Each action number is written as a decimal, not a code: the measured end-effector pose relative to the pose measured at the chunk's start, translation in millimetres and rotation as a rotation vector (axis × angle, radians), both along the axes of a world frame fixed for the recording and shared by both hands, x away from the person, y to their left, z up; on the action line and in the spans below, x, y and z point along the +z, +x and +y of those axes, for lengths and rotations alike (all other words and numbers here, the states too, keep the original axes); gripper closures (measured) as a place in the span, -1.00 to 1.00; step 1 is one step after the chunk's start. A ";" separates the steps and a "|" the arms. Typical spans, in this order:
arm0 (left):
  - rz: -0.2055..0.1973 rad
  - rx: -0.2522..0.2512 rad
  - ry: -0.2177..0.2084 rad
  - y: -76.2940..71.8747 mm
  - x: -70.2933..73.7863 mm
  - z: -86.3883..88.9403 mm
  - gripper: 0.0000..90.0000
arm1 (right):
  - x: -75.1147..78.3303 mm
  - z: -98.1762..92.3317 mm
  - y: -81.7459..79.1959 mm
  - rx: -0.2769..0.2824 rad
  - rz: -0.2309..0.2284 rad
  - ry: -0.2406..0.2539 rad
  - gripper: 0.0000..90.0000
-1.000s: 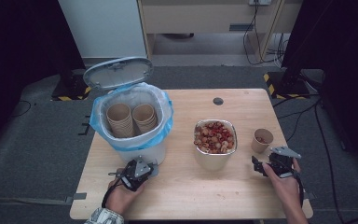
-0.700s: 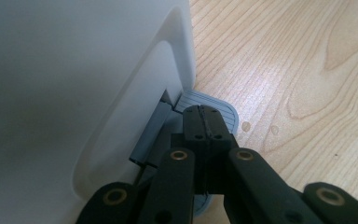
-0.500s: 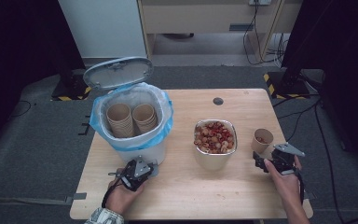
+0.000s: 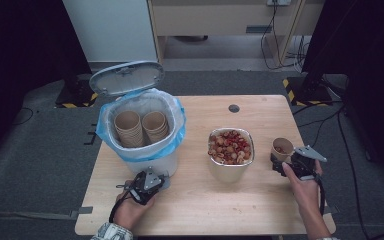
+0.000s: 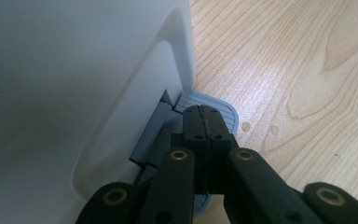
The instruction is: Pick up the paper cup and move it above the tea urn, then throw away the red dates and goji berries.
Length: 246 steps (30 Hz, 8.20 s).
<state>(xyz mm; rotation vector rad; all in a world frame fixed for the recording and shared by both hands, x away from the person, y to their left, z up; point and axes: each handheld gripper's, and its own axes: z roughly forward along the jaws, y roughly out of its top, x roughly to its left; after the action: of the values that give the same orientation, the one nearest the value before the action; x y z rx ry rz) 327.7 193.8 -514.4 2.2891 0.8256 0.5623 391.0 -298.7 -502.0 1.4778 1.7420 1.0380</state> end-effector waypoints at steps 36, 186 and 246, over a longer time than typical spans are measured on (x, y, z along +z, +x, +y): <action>-0.003 -0.001 -0.004 -0.1 -0.4 0.2 1.00 | -18.0 -2.1 34.7 0.080 -0.042 -0.018 -0.37; 0.004 -0.001 -0.012 0.6 -0.2 1.1 1.00 | 165.0 74.7 64.5 0.466 -0.342 -0.309 -0.35; 0.001 -0.001 -0.015 0.7 -0.2 1.2 1.00 | 212.3 101.5 57.8 0.604 -0.515 -0.941 -0.33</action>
<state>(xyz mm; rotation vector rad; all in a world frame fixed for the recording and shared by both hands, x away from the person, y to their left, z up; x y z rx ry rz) 328.5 195.0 -514.6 2.2763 0.8263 0.5519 448.9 -197.3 -289.8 0.0899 1.8843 0.5990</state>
